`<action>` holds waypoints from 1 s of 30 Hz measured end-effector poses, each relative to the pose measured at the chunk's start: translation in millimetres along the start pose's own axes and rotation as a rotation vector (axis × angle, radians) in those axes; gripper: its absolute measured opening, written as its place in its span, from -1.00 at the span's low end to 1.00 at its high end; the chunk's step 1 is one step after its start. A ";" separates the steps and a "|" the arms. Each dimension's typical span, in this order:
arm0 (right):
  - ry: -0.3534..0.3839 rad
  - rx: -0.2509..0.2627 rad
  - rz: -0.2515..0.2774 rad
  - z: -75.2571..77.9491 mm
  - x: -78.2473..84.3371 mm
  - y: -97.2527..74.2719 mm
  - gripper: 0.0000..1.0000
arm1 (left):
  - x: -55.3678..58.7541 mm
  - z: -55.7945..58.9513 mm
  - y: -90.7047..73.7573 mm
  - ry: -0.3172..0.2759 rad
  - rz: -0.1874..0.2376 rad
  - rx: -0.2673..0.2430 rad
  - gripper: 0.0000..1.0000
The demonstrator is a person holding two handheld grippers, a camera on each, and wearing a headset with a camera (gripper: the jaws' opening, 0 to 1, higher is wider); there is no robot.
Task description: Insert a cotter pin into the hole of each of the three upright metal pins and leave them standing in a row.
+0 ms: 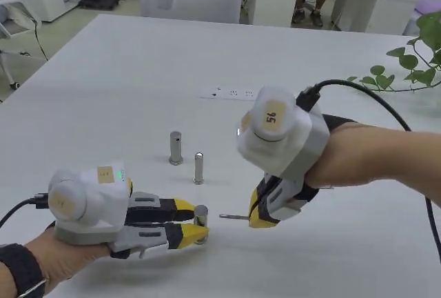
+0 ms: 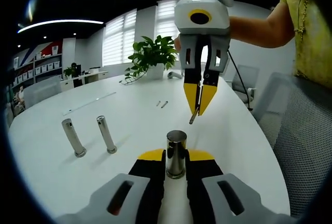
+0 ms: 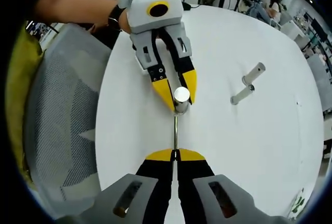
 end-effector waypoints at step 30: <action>0.022 -0.008 0.002 5.6 -10.8 12.0 -0.95 | 0.3 1.5 0.3 0.003 -0.001 -0.010 -0.77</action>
Point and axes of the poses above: the centre of the closed fingertips' face, and the gripper's own axes: y roughly forward along the fingers, z roughly to its right, x roughly out of its underside, the point moved 10 cm from there along -y, roughly backward along the fingers, and after that the axes turned 9 degrees about -y, right-handed, at the moved point
